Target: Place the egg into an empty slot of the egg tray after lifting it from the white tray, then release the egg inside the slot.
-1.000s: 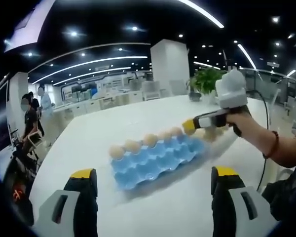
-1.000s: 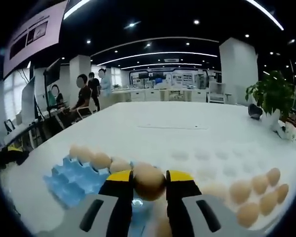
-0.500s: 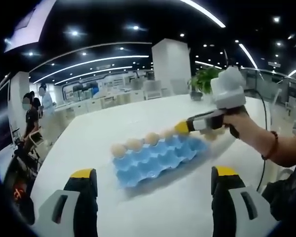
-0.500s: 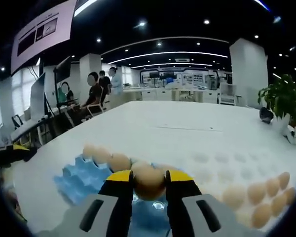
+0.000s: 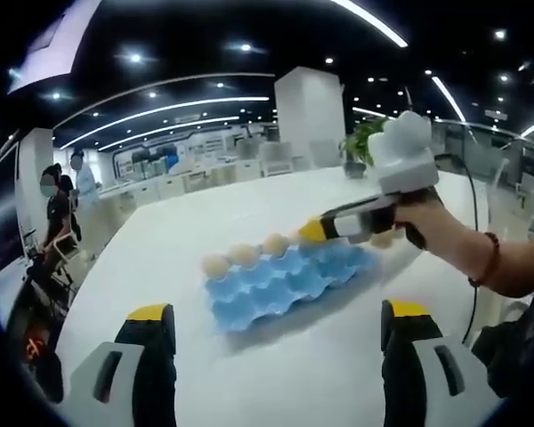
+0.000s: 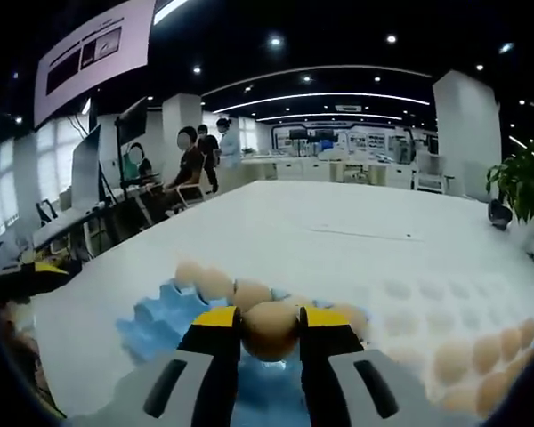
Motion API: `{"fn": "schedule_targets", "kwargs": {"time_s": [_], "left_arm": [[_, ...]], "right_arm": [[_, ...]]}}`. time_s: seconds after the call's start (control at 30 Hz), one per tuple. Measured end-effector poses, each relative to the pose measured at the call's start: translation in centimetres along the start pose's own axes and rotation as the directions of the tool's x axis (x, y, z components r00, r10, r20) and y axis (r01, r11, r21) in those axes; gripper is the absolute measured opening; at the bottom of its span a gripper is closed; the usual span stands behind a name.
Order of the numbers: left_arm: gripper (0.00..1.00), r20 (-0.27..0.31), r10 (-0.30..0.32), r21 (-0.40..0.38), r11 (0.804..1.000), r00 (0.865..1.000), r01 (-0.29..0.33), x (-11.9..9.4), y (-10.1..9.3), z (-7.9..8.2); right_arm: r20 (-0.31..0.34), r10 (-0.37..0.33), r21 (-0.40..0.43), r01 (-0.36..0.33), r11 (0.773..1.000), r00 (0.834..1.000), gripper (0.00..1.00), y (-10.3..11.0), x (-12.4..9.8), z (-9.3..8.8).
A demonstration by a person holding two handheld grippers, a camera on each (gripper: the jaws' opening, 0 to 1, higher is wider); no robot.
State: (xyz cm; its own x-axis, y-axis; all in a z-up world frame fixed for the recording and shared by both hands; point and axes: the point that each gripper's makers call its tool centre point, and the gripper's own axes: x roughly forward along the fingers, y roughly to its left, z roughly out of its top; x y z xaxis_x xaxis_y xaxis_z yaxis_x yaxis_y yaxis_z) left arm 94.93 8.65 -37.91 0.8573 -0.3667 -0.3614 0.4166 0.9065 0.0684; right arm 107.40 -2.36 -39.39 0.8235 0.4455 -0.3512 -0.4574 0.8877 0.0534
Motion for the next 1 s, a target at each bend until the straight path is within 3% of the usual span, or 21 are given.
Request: {"fn": "schedule_targets", "kwargs": {"time_s": [1.0], "left_arm": [[0.98, -0.009, 0.011, 0.009, 1.0, 1.0, -0.011, -0.4, 1.1, -0.5]], "right_arm": [[-0.024, 0.157, -0.082, -0.159, 0.984, 0.987, 0.26, 7.7, 3.4, 0.8]]}}
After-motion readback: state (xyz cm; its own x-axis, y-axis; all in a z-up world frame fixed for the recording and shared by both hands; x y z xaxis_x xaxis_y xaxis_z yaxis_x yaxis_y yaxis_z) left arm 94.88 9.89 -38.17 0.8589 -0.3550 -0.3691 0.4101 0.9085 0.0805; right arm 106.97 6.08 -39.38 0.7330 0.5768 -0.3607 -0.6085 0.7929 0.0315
